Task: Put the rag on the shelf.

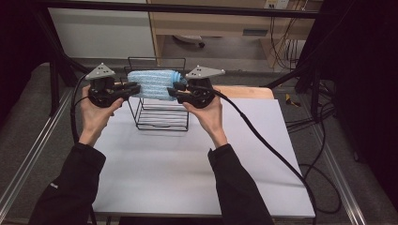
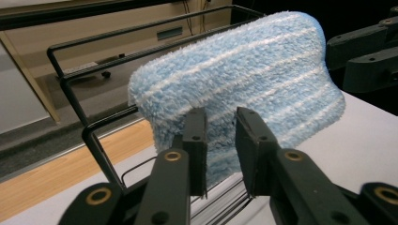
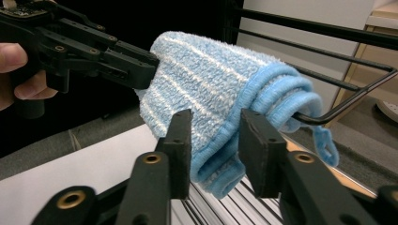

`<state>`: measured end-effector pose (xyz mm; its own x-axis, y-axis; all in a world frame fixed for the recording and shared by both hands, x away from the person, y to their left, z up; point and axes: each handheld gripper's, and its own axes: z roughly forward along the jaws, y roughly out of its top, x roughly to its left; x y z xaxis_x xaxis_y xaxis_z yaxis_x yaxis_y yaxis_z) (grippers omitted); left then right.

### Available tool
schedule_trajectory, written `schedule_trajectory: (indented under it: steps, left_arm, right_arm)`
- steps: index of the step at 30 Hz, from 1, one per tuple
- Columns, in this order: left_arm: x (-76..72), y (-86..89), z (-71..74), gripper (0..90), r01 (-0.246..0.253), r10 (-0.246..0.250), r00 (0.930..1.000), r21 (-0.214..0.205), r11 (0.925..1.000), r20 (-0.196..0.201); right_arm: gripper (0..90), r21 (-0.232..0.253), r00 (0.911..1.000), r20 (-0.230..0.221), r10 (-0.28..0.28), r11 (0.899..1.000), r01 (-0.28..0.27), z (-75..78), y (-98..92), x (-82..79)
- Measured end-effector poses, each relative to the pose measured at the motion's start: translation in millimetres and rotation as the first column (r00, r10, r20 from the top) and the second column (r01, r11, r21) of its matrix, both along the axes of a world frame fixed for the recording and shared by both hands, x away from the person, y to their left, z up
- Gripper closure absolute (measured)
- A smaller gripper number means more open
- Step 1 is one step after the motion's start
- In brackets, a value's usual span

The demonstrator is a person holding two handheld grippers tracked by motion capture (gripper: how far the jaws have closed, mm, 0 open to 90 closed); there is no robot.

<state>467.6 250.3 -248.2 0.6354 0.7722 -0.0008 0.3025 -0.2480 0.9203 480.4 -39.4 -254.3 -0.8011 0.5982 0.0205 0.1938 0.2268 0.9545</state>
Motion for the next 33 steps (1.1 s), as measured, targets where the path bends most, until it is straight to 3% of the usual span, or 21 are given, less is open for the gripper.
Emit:
schedule_trajectory:
  steps: [9, 14, 21, 33]
  left_arm:
    - [-9.0, 3.8, 9.1, 59.0, -0.019, 0.019, 0.9996, 0.004, 0.9998, 0.021]
    - [-13.3, 9.1, 10.3, 50.3, -0.025, 0.025, 0.9996, -0.001, 0.9997, 0.009]
    - [-18.0, 13.0, 9.3, 40.4, -0.036, 0.036, 0.9993, 0.029, 0.9989, 0.01]
    - [-28.2, 17.2, 5.1, 29.5, -0.039, 0.039, 0.9992, 0.053, 0.9978, 0.009]
  right_arm:
    - [45.1, -0.001, 0.9997, 0.018, -0.014, 1.0, 0.014, 10.8, -2.7, -6.6]
    - [35.8, -0.006, 0.9995, 0.005, -0.03, 1.0, 0.03, 14.9, -5.9, -9.9]
    - [24.1, -0.021, 0.9994, 0.009, -0.033, 0.999, 0.033, 17.1, -8.7, -13.6]
    - [13.9, -0.022, 0.9988, -0.012, -0.046, 0.999, 0.046, 13.3, -25.7, -22.4]
